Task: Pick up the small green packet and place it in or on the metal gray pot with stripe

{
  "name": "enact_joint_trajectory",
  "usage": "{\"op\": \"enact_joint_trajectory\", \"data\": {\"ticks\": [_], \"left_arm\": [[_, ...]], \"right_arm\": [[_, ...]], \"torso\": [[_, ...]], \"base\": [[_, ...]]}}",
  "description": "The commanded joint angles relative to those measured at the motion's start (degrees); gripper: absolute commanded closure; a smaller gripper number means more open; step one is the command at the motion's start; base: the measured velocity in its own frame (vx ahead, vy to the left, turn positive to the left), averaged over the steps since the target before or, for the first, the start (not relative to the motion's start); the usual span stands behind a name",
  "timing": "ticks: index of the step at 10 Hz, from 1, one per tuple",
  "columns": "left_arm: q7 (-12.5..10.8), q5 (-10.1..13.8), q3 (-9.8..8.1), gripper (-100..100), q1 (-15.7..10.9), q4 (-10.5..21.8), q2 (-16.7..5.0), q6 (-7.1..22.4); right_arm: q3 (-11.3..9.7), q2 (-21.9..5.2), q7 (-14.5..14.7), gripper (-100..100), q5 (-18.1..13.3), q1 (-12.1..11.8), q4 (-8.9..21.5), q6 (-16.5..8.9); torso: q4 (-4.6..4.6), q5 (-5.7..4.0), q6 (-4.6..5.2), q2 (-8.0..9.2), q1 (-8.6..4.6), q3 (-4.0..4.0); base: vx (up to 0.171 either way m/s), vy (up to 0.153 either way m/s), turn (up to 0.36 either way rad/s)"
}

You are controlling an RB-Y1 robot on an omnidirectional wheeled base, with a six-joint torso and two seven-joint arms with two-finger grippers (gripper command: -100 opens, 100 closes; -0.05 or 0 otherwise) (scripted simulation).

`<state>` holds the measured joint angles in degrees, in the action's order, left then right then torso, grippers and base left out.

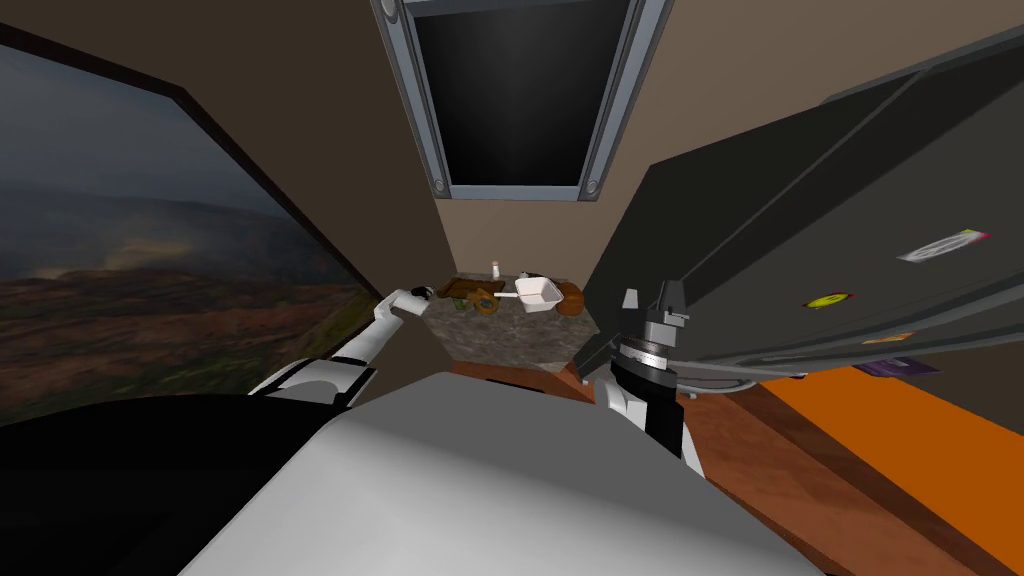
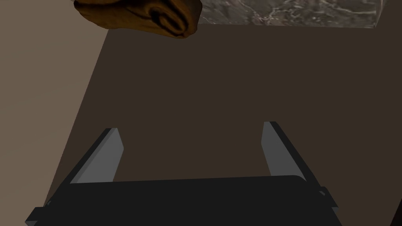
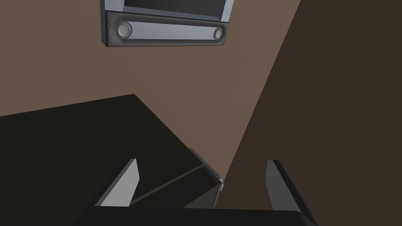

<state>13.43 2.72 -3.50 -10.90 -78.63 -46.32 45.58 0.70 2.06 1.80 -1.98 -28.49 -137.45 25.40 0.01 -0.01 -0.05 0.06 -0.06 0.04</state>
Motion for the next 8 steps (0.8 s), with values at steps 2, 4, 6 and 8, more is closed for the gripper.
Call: {"op": "enact_joint_trajectory", "data": {"ticks": [2,4,6,8], "left_arm": [[-0.2,3.0,-0.78,-100,-2.2,1.4,-0.6,4.5],[-0.2,3.0,-0.78,-100,-2.2,1.4,-0.6,6.8],[-0.5,5.0,-1.31,-100,-3.6,2.3,-1.0,10.3],[-0.8,7.0,-1.83,-100,-5.0,3.2,-1.4,13.4]], "right_arm": [[0.0,0.0,0.0,0,0.0,0.0,0.0,0.0],[0.0,0.0,0.0,0,0.0,0.0,0.0,0.0],[0.0,0.0,0.0,0,0.0,0.0,0.0,0.0],[0.0,0.0,0.0,0,0.0,0.0,0.0,0.0]], "torso": [[0.0,0.01,-0.03,0.0,0.01,0.0],[-0.01,0.01,-0.03,-0.01,0.0,-0.01],[-0.01,0.0,-0.01,-0.02,0.0,-0.01],[-0.01,0.0,-0.01,-0.04,-0.02,-0.02]], "base": [[-0.003,-0.005,-0.05],[0.0,-0.002,-0.018],[0.003,-0.005,-0.054],[0.007,-0.007,-0.053]]}}
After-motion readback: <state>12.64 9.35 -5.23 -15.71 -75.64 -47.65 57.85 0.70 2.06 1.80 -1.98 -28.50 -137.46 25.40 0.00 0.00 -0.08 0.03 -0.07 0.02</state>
